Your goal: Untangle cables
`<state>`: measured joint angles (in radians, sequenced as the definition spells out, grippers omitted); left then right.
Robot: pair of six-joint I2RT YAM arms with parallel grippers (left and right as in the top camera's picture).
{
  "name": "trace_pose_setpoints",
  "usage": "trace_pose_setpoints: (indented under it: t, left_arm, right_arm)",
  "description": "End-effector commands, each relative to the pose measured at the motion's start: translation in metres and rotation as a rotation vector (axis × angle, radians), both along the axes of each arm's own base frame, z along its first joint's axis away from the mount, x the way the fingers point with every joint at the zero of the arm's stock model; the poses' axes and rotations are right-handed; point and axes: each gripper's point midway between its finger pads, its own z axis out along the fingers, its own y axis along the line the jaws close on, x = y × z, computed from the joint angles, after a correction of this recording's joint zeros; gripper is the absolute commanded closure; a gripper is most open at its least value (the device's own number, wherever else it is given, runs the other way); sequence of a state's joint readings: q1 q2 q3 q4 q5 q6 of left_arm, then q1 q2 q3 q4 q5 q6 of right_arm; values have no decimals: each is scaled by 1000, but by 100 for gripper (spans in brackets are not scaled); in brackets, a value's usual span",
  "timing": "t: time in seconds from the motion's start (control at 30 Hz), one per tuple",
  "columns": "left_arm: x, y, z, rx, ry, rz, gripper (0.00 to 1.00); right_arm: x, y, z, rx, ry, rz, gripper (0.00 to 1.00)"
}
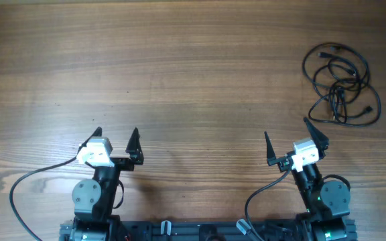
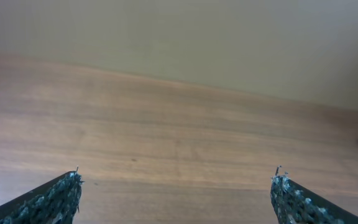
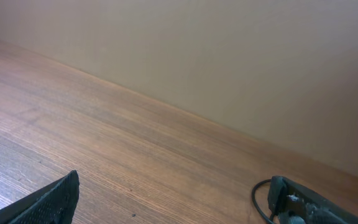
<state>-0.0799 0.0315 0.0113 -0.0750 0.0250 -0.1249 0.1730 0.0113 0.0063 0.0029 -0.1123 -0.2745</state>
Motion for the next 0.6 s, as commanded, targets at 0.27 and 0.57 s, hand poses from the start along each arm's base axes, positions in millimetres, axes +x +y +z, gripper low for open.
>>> trace_pose_setpoints:
  t: [0.27, 0.57]
  left_arm:
    - [0, 9, 3, 160, -34, 23, 0]
    - [0, 9, 3, 160, -35, 23, 0]
  right_arm:
    - [-1, 2, 2, 14, -6, 11, 0]
    - [-1, 2, 2, 14, -7, 12, 0]
